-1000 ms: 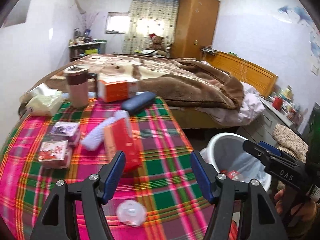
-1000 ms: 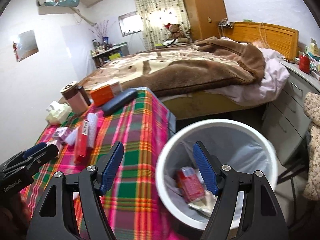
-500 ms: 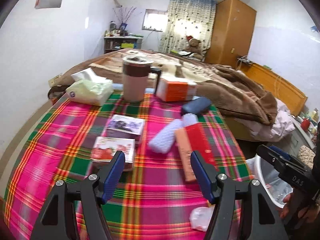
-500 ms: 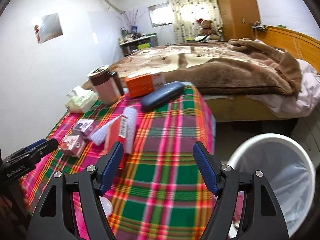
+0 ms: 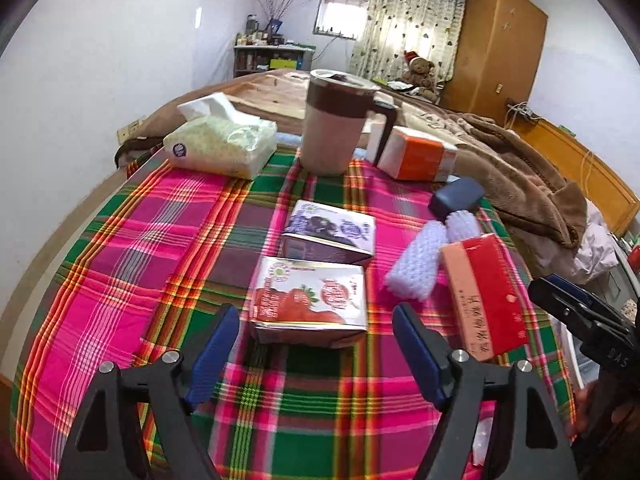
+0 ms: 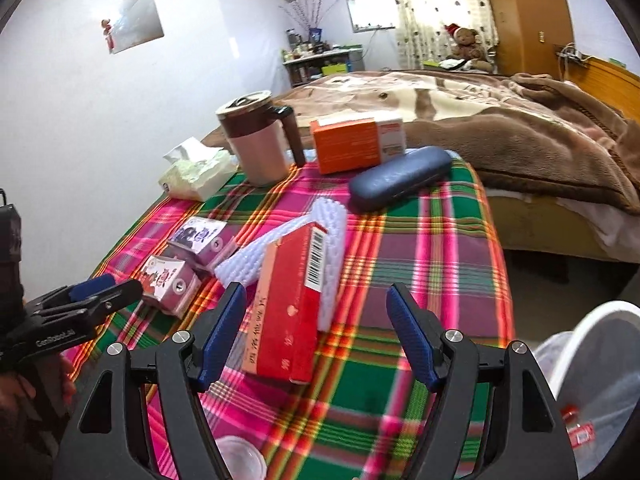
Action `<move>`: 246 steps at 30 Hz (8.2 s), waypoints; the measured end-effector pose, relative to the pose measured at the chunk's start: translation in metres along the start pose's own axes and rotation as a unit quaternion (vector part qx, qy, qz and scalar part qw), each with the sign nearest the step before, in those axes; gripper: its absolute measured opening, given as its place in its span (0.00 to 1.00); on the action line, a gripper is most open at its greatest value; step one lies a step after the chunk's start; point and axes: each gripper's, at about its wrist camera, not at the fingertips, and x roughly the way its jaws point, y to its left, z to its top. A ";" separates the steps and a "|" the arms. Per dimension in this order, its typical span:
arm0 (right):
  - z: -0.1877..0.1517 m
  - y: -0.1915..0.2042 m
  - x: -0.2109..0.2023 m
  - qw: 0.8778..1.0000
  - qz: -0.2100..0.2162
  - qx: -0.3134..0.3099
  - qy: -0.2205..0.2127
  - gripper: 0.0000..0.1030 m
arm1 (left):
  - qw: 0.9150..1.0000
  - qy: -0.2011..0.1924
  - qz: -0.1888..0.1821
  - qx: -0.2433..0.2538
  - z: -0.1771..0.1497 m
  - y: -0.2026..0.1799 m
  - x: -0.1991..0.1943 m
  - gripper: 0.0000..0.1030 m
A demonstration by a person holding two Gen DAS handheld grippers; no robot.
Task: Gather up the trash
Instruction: 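Grasp the strawberry juice carton with the left tool while the right tool grasps the red medicine box, then carry the juice carton and red medicine box with both tools over the bin, then open both tools to drop the carton and medicine box into the bin, then move both tools back to the table, left tool toward the clear plastic cup, then grasp the clear plastic cup with the left tool while the right tool grasps a white foam mesh sleeve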
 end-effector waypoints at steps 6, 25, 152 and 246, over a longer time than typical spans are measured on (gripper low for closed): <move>0.000 0.004 0.021 0.999 0.022 0.005 0.042 0.72 | 1.000 0.020 -0.010 0.010 0.004 -0.001 0.020 0.79; -0.004 0.005 0.036 0.997 0.013 0.011 0.070 0.49 | 0.998 0.051 0.016 0.024 0.005 0.001 0.052 0.79; -0.085 -0.195 -0.160 0.966 -0.212 0.143 -0.027 0.39 | 0.951 0.024 -0.220 0.216 -0.089 -0.354 -0.031 0.78; 0.006 -0.024 0.049 0.997 -0.027 -0.027 0.064 0.55 | 0.995 0.046 -0.039 0.078 -0.087 -0.082 -0.015 0.39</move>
